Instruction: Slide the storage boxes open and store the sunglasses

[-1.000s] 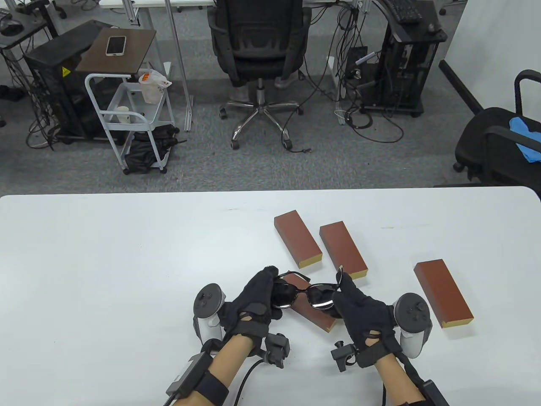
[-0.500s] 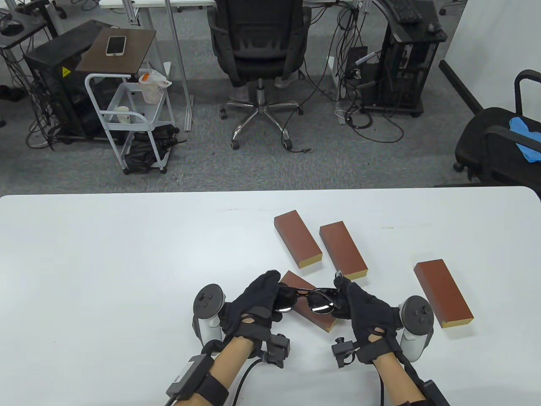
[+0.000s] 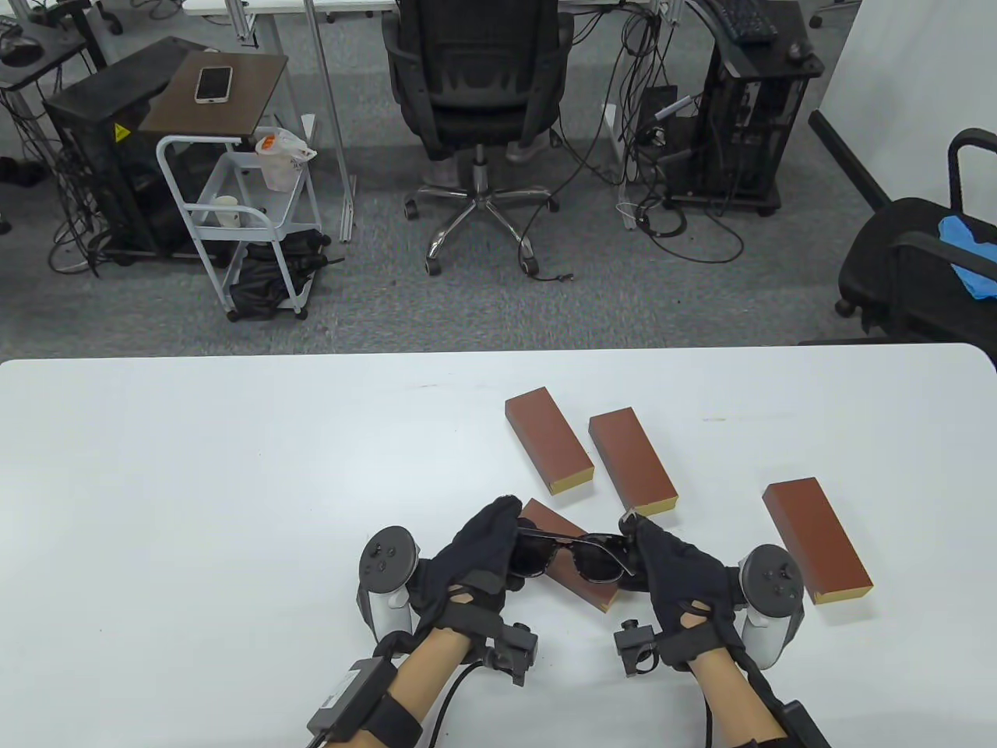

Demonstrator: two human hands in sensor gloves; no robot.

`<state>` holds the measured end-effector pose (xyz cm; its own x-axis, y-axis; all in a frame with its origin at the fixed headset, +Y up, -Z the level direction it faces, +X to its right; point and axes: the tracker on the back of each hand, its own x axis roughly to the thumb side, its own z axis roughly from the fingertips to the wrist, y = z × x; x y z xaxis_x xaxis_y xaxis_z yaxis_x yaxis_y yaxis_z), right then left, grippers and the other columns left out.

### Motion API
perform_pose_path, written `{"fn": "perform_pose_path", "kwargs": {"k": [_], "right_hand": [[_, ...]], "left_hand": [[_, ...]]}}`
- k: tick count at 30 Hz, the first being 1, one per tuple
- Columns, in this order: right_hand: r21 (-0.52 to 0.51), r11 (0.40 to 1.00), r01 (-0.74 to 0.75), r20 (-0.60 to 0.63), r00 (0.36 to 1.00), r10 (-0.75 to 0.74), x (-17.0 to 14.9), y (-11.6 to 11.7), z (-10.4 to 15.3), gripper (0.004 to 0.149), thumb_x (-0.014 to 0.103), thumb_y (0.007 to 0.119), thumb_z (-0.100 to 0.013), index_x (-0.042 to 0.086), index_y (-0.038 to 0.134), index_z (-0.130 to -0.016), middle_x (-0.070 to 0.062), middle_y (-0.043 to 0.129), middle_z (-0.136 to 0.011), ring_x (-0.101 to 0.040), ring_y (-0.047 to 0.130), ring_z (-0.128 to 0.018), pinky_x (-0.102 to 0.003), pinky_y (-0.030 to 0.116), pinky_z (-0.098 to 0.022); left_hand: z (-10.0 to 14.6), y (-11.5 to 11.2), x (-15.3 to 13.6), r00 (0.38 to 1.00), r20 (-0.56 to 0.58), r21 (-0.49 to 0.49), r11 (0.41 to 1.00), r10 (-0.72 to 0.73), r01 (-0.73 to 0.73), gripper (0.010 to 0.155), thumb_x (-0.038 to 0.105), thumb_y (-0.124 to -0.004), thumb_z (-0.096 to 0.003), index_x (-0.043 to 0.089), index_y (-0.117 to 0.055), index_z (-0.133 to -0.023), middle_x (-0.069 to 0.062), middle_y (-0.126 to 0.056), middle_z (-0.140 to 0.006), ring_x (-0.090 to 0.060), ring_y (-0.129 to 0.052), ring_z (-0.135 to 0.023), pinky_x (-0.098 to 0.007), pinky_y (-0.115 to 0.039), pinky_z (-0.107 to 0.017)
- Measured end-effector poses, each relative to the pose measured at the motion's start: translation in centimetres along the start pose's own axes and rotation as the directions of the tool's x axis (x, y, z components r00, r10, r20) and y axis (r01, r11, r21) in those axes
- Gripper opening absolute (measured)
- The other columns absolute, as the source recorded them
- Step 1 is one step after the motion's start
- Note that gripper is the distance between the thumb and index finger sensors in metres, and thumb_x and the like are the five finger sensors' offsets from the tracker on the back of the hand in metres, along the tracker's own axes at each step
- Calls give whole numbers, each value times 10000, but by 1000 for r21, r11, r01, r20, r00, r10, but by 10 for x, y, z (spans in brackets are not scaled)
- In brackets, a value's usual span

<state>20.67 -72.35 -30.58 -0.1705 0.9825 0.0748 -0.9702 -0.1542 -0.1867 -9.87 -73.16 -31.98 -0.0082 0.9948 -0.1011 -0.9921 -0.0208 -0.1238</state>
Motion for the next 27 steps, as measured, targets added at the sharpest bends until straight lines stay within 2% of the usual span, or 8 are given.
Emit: {"fn": "perform_pose_path", "kwargs": {"k": [3, 8, 16, 19, 24, 27], "right_hand": [[-31, 999, -31, -12, 999, 31, 0, -4, 0, 546, 569, 766, -362, 154, 860, -705, -69, 1098, -456, -263, 1114, -340, -389, 947, -233], [-74, 995, -63, -27, 998, 61, 1, -12, -1, 520, 548, 810, -345, 164, 875, -690, -50, 1101, -427, -243, 1118, -311, -379, 948, -218], [-96, 987, -128, -17, 992, 127, 5, -18, -2, 497, 504, 884, -303, 162, 895, -663, -37, 1108, -385, -224, 1124, -272, -370, 954, -192], [-98, 975, -199, 0, 980, 200, 8, -19, -2, 487, 496, 903, -289, 176, 899, -657, -18, 1108, -375, -204, 1126, -265, -358, 958, -189], [-102, 967, -232, 13, 972, 235, 9, -20, -3, 479, 482, 913, -282, 179, 904, -653, -23, 1106, -379, -212, 1122, -270, -367, 954, -195], [-88, 944, -317, 94, 941, 325, 15, -19, -2, 454, 474, 916, -284, 204, 922, -649, -51, 1108, -403, -256, 1115, -299, -402, 941, -219]], "left_hand": [[0, -5, -2, 1000, 18, -37, 999, 10, -10, 554, 446, -713, -506, 217, -722, -1010, -115, -875, -929, -258, -1015, -630, -435, -874, -418], [0, -13, -4, 993, 18, -150, 983, 113, -110, 649, 537, -664, -504, 194, -641, -1054, -146, -789, -1006, -316, -955, -732, -478, -833, -482], [2, -16, -4, 990, 5, -221, 966, 139, -135, 692, 568, -647, -498, 180, -593, -1068, -163, -737, -1047, -354, -916, -791, -509, -811, -517], [1, -16, -5, 991, -7, -240, 962, 131, -129, 669, 544, -661, -507, 177, -602, -1064, -162, -745, -1044, -353, -918, -791, -513, -810, -516], [-2, -14, -2, 1000, -8, -220, 976, 8, -10, 545, 351, -766, -495, 157, -722, -1003, -170, -858, -947, -310, -1003, -694, -503, -861, -469], [-2, -11, -5, 999, -9, -186, 981, -52, 49, 486, 300, -800, -474, 170, -822, -942, -150, -937, -874, -272, -1052, -619, -483, -894, -435]]}}
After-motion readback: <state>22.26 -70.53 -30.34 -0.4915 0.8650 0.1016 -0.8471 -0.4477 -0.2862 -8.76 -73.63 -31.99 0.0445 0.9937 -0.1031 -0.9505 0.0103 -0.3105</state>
